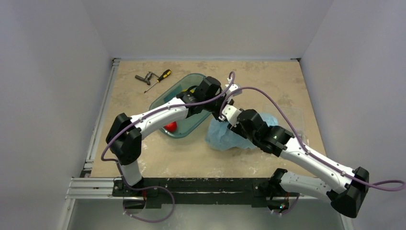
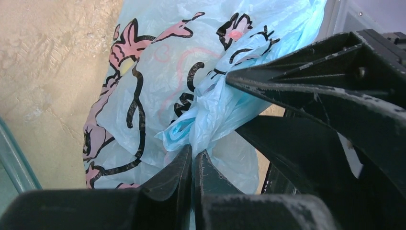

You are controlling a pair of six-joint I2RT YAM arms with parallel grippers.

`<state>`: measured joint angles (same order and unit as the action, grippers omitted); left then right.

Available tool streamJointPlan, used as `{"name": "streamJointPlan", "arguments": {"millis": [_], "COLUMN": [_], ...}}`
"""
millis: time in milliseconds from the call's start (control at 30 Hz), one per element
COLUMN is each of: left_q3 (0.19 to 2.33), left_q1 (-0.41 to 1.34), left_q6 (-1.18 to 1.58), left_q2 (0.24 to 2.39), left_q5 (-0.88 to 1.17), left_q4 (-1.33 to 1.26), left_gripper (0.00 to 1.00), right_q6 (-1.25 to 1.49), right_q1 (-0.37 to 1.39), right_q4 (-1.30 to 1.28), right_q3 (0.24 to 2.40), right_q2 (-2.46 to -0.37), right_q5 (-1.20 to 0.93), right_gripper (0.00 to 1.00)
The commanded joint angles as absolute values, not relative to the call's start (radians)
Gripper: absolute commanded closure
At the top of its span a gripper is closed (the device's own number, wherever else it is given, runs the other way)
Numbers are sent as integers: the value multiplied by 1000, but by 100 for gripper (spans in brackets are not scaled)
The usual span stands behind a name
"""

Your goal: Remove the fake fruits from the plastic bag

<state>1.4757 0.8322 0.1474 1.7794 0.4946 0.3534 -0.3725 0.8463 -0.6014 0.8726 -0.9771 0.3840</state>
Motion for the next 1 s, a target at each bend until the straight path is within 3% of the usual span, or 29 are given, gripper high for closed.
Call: {"name": "streamJointPlan", "arguments": {"millis": [0,167,300,533,600,667,733,833,867,967], "left_q3": [1521,1520,1514,1488,1479,1477,1476,1478,1479,1472], "left_q1": [825,822,817,762,749,744,742,741,742,744], "left_q6": [172,187,190,274,297,305,307,311,311,321], "left_q2": [1750,1745,1737,1740,1742,1745,1748,1754,1756,1754], "left_q5": [545,556,536,476,488,493,493,492,494,490], "left_q4": [318,313,312,288,269,265,265,268,268,260], "left_gripper": [100,100,100,100,100,100,100,100,100,100], "right_q6": [-431,-425,-383,-157,69,363,815,1687,1753,1548], "right_q1": [856,857,857,854,851,843,840,841,842,840], "right_q4": [-502,-455,-470,-248,-175,-258,-502,-1128,-1196,-1044], "right_q3": [841,808,810,735,710,726,771,844,841,801], "right_q2": [-960,-936,-934,-732,-642,-598,-578,-567,-559,-537], "right_q5": [609,601,505,619,817,968,1087,1177,1189,1246], "right_gripper": [64,70,100,100,100,100,100,100,100,100]}}
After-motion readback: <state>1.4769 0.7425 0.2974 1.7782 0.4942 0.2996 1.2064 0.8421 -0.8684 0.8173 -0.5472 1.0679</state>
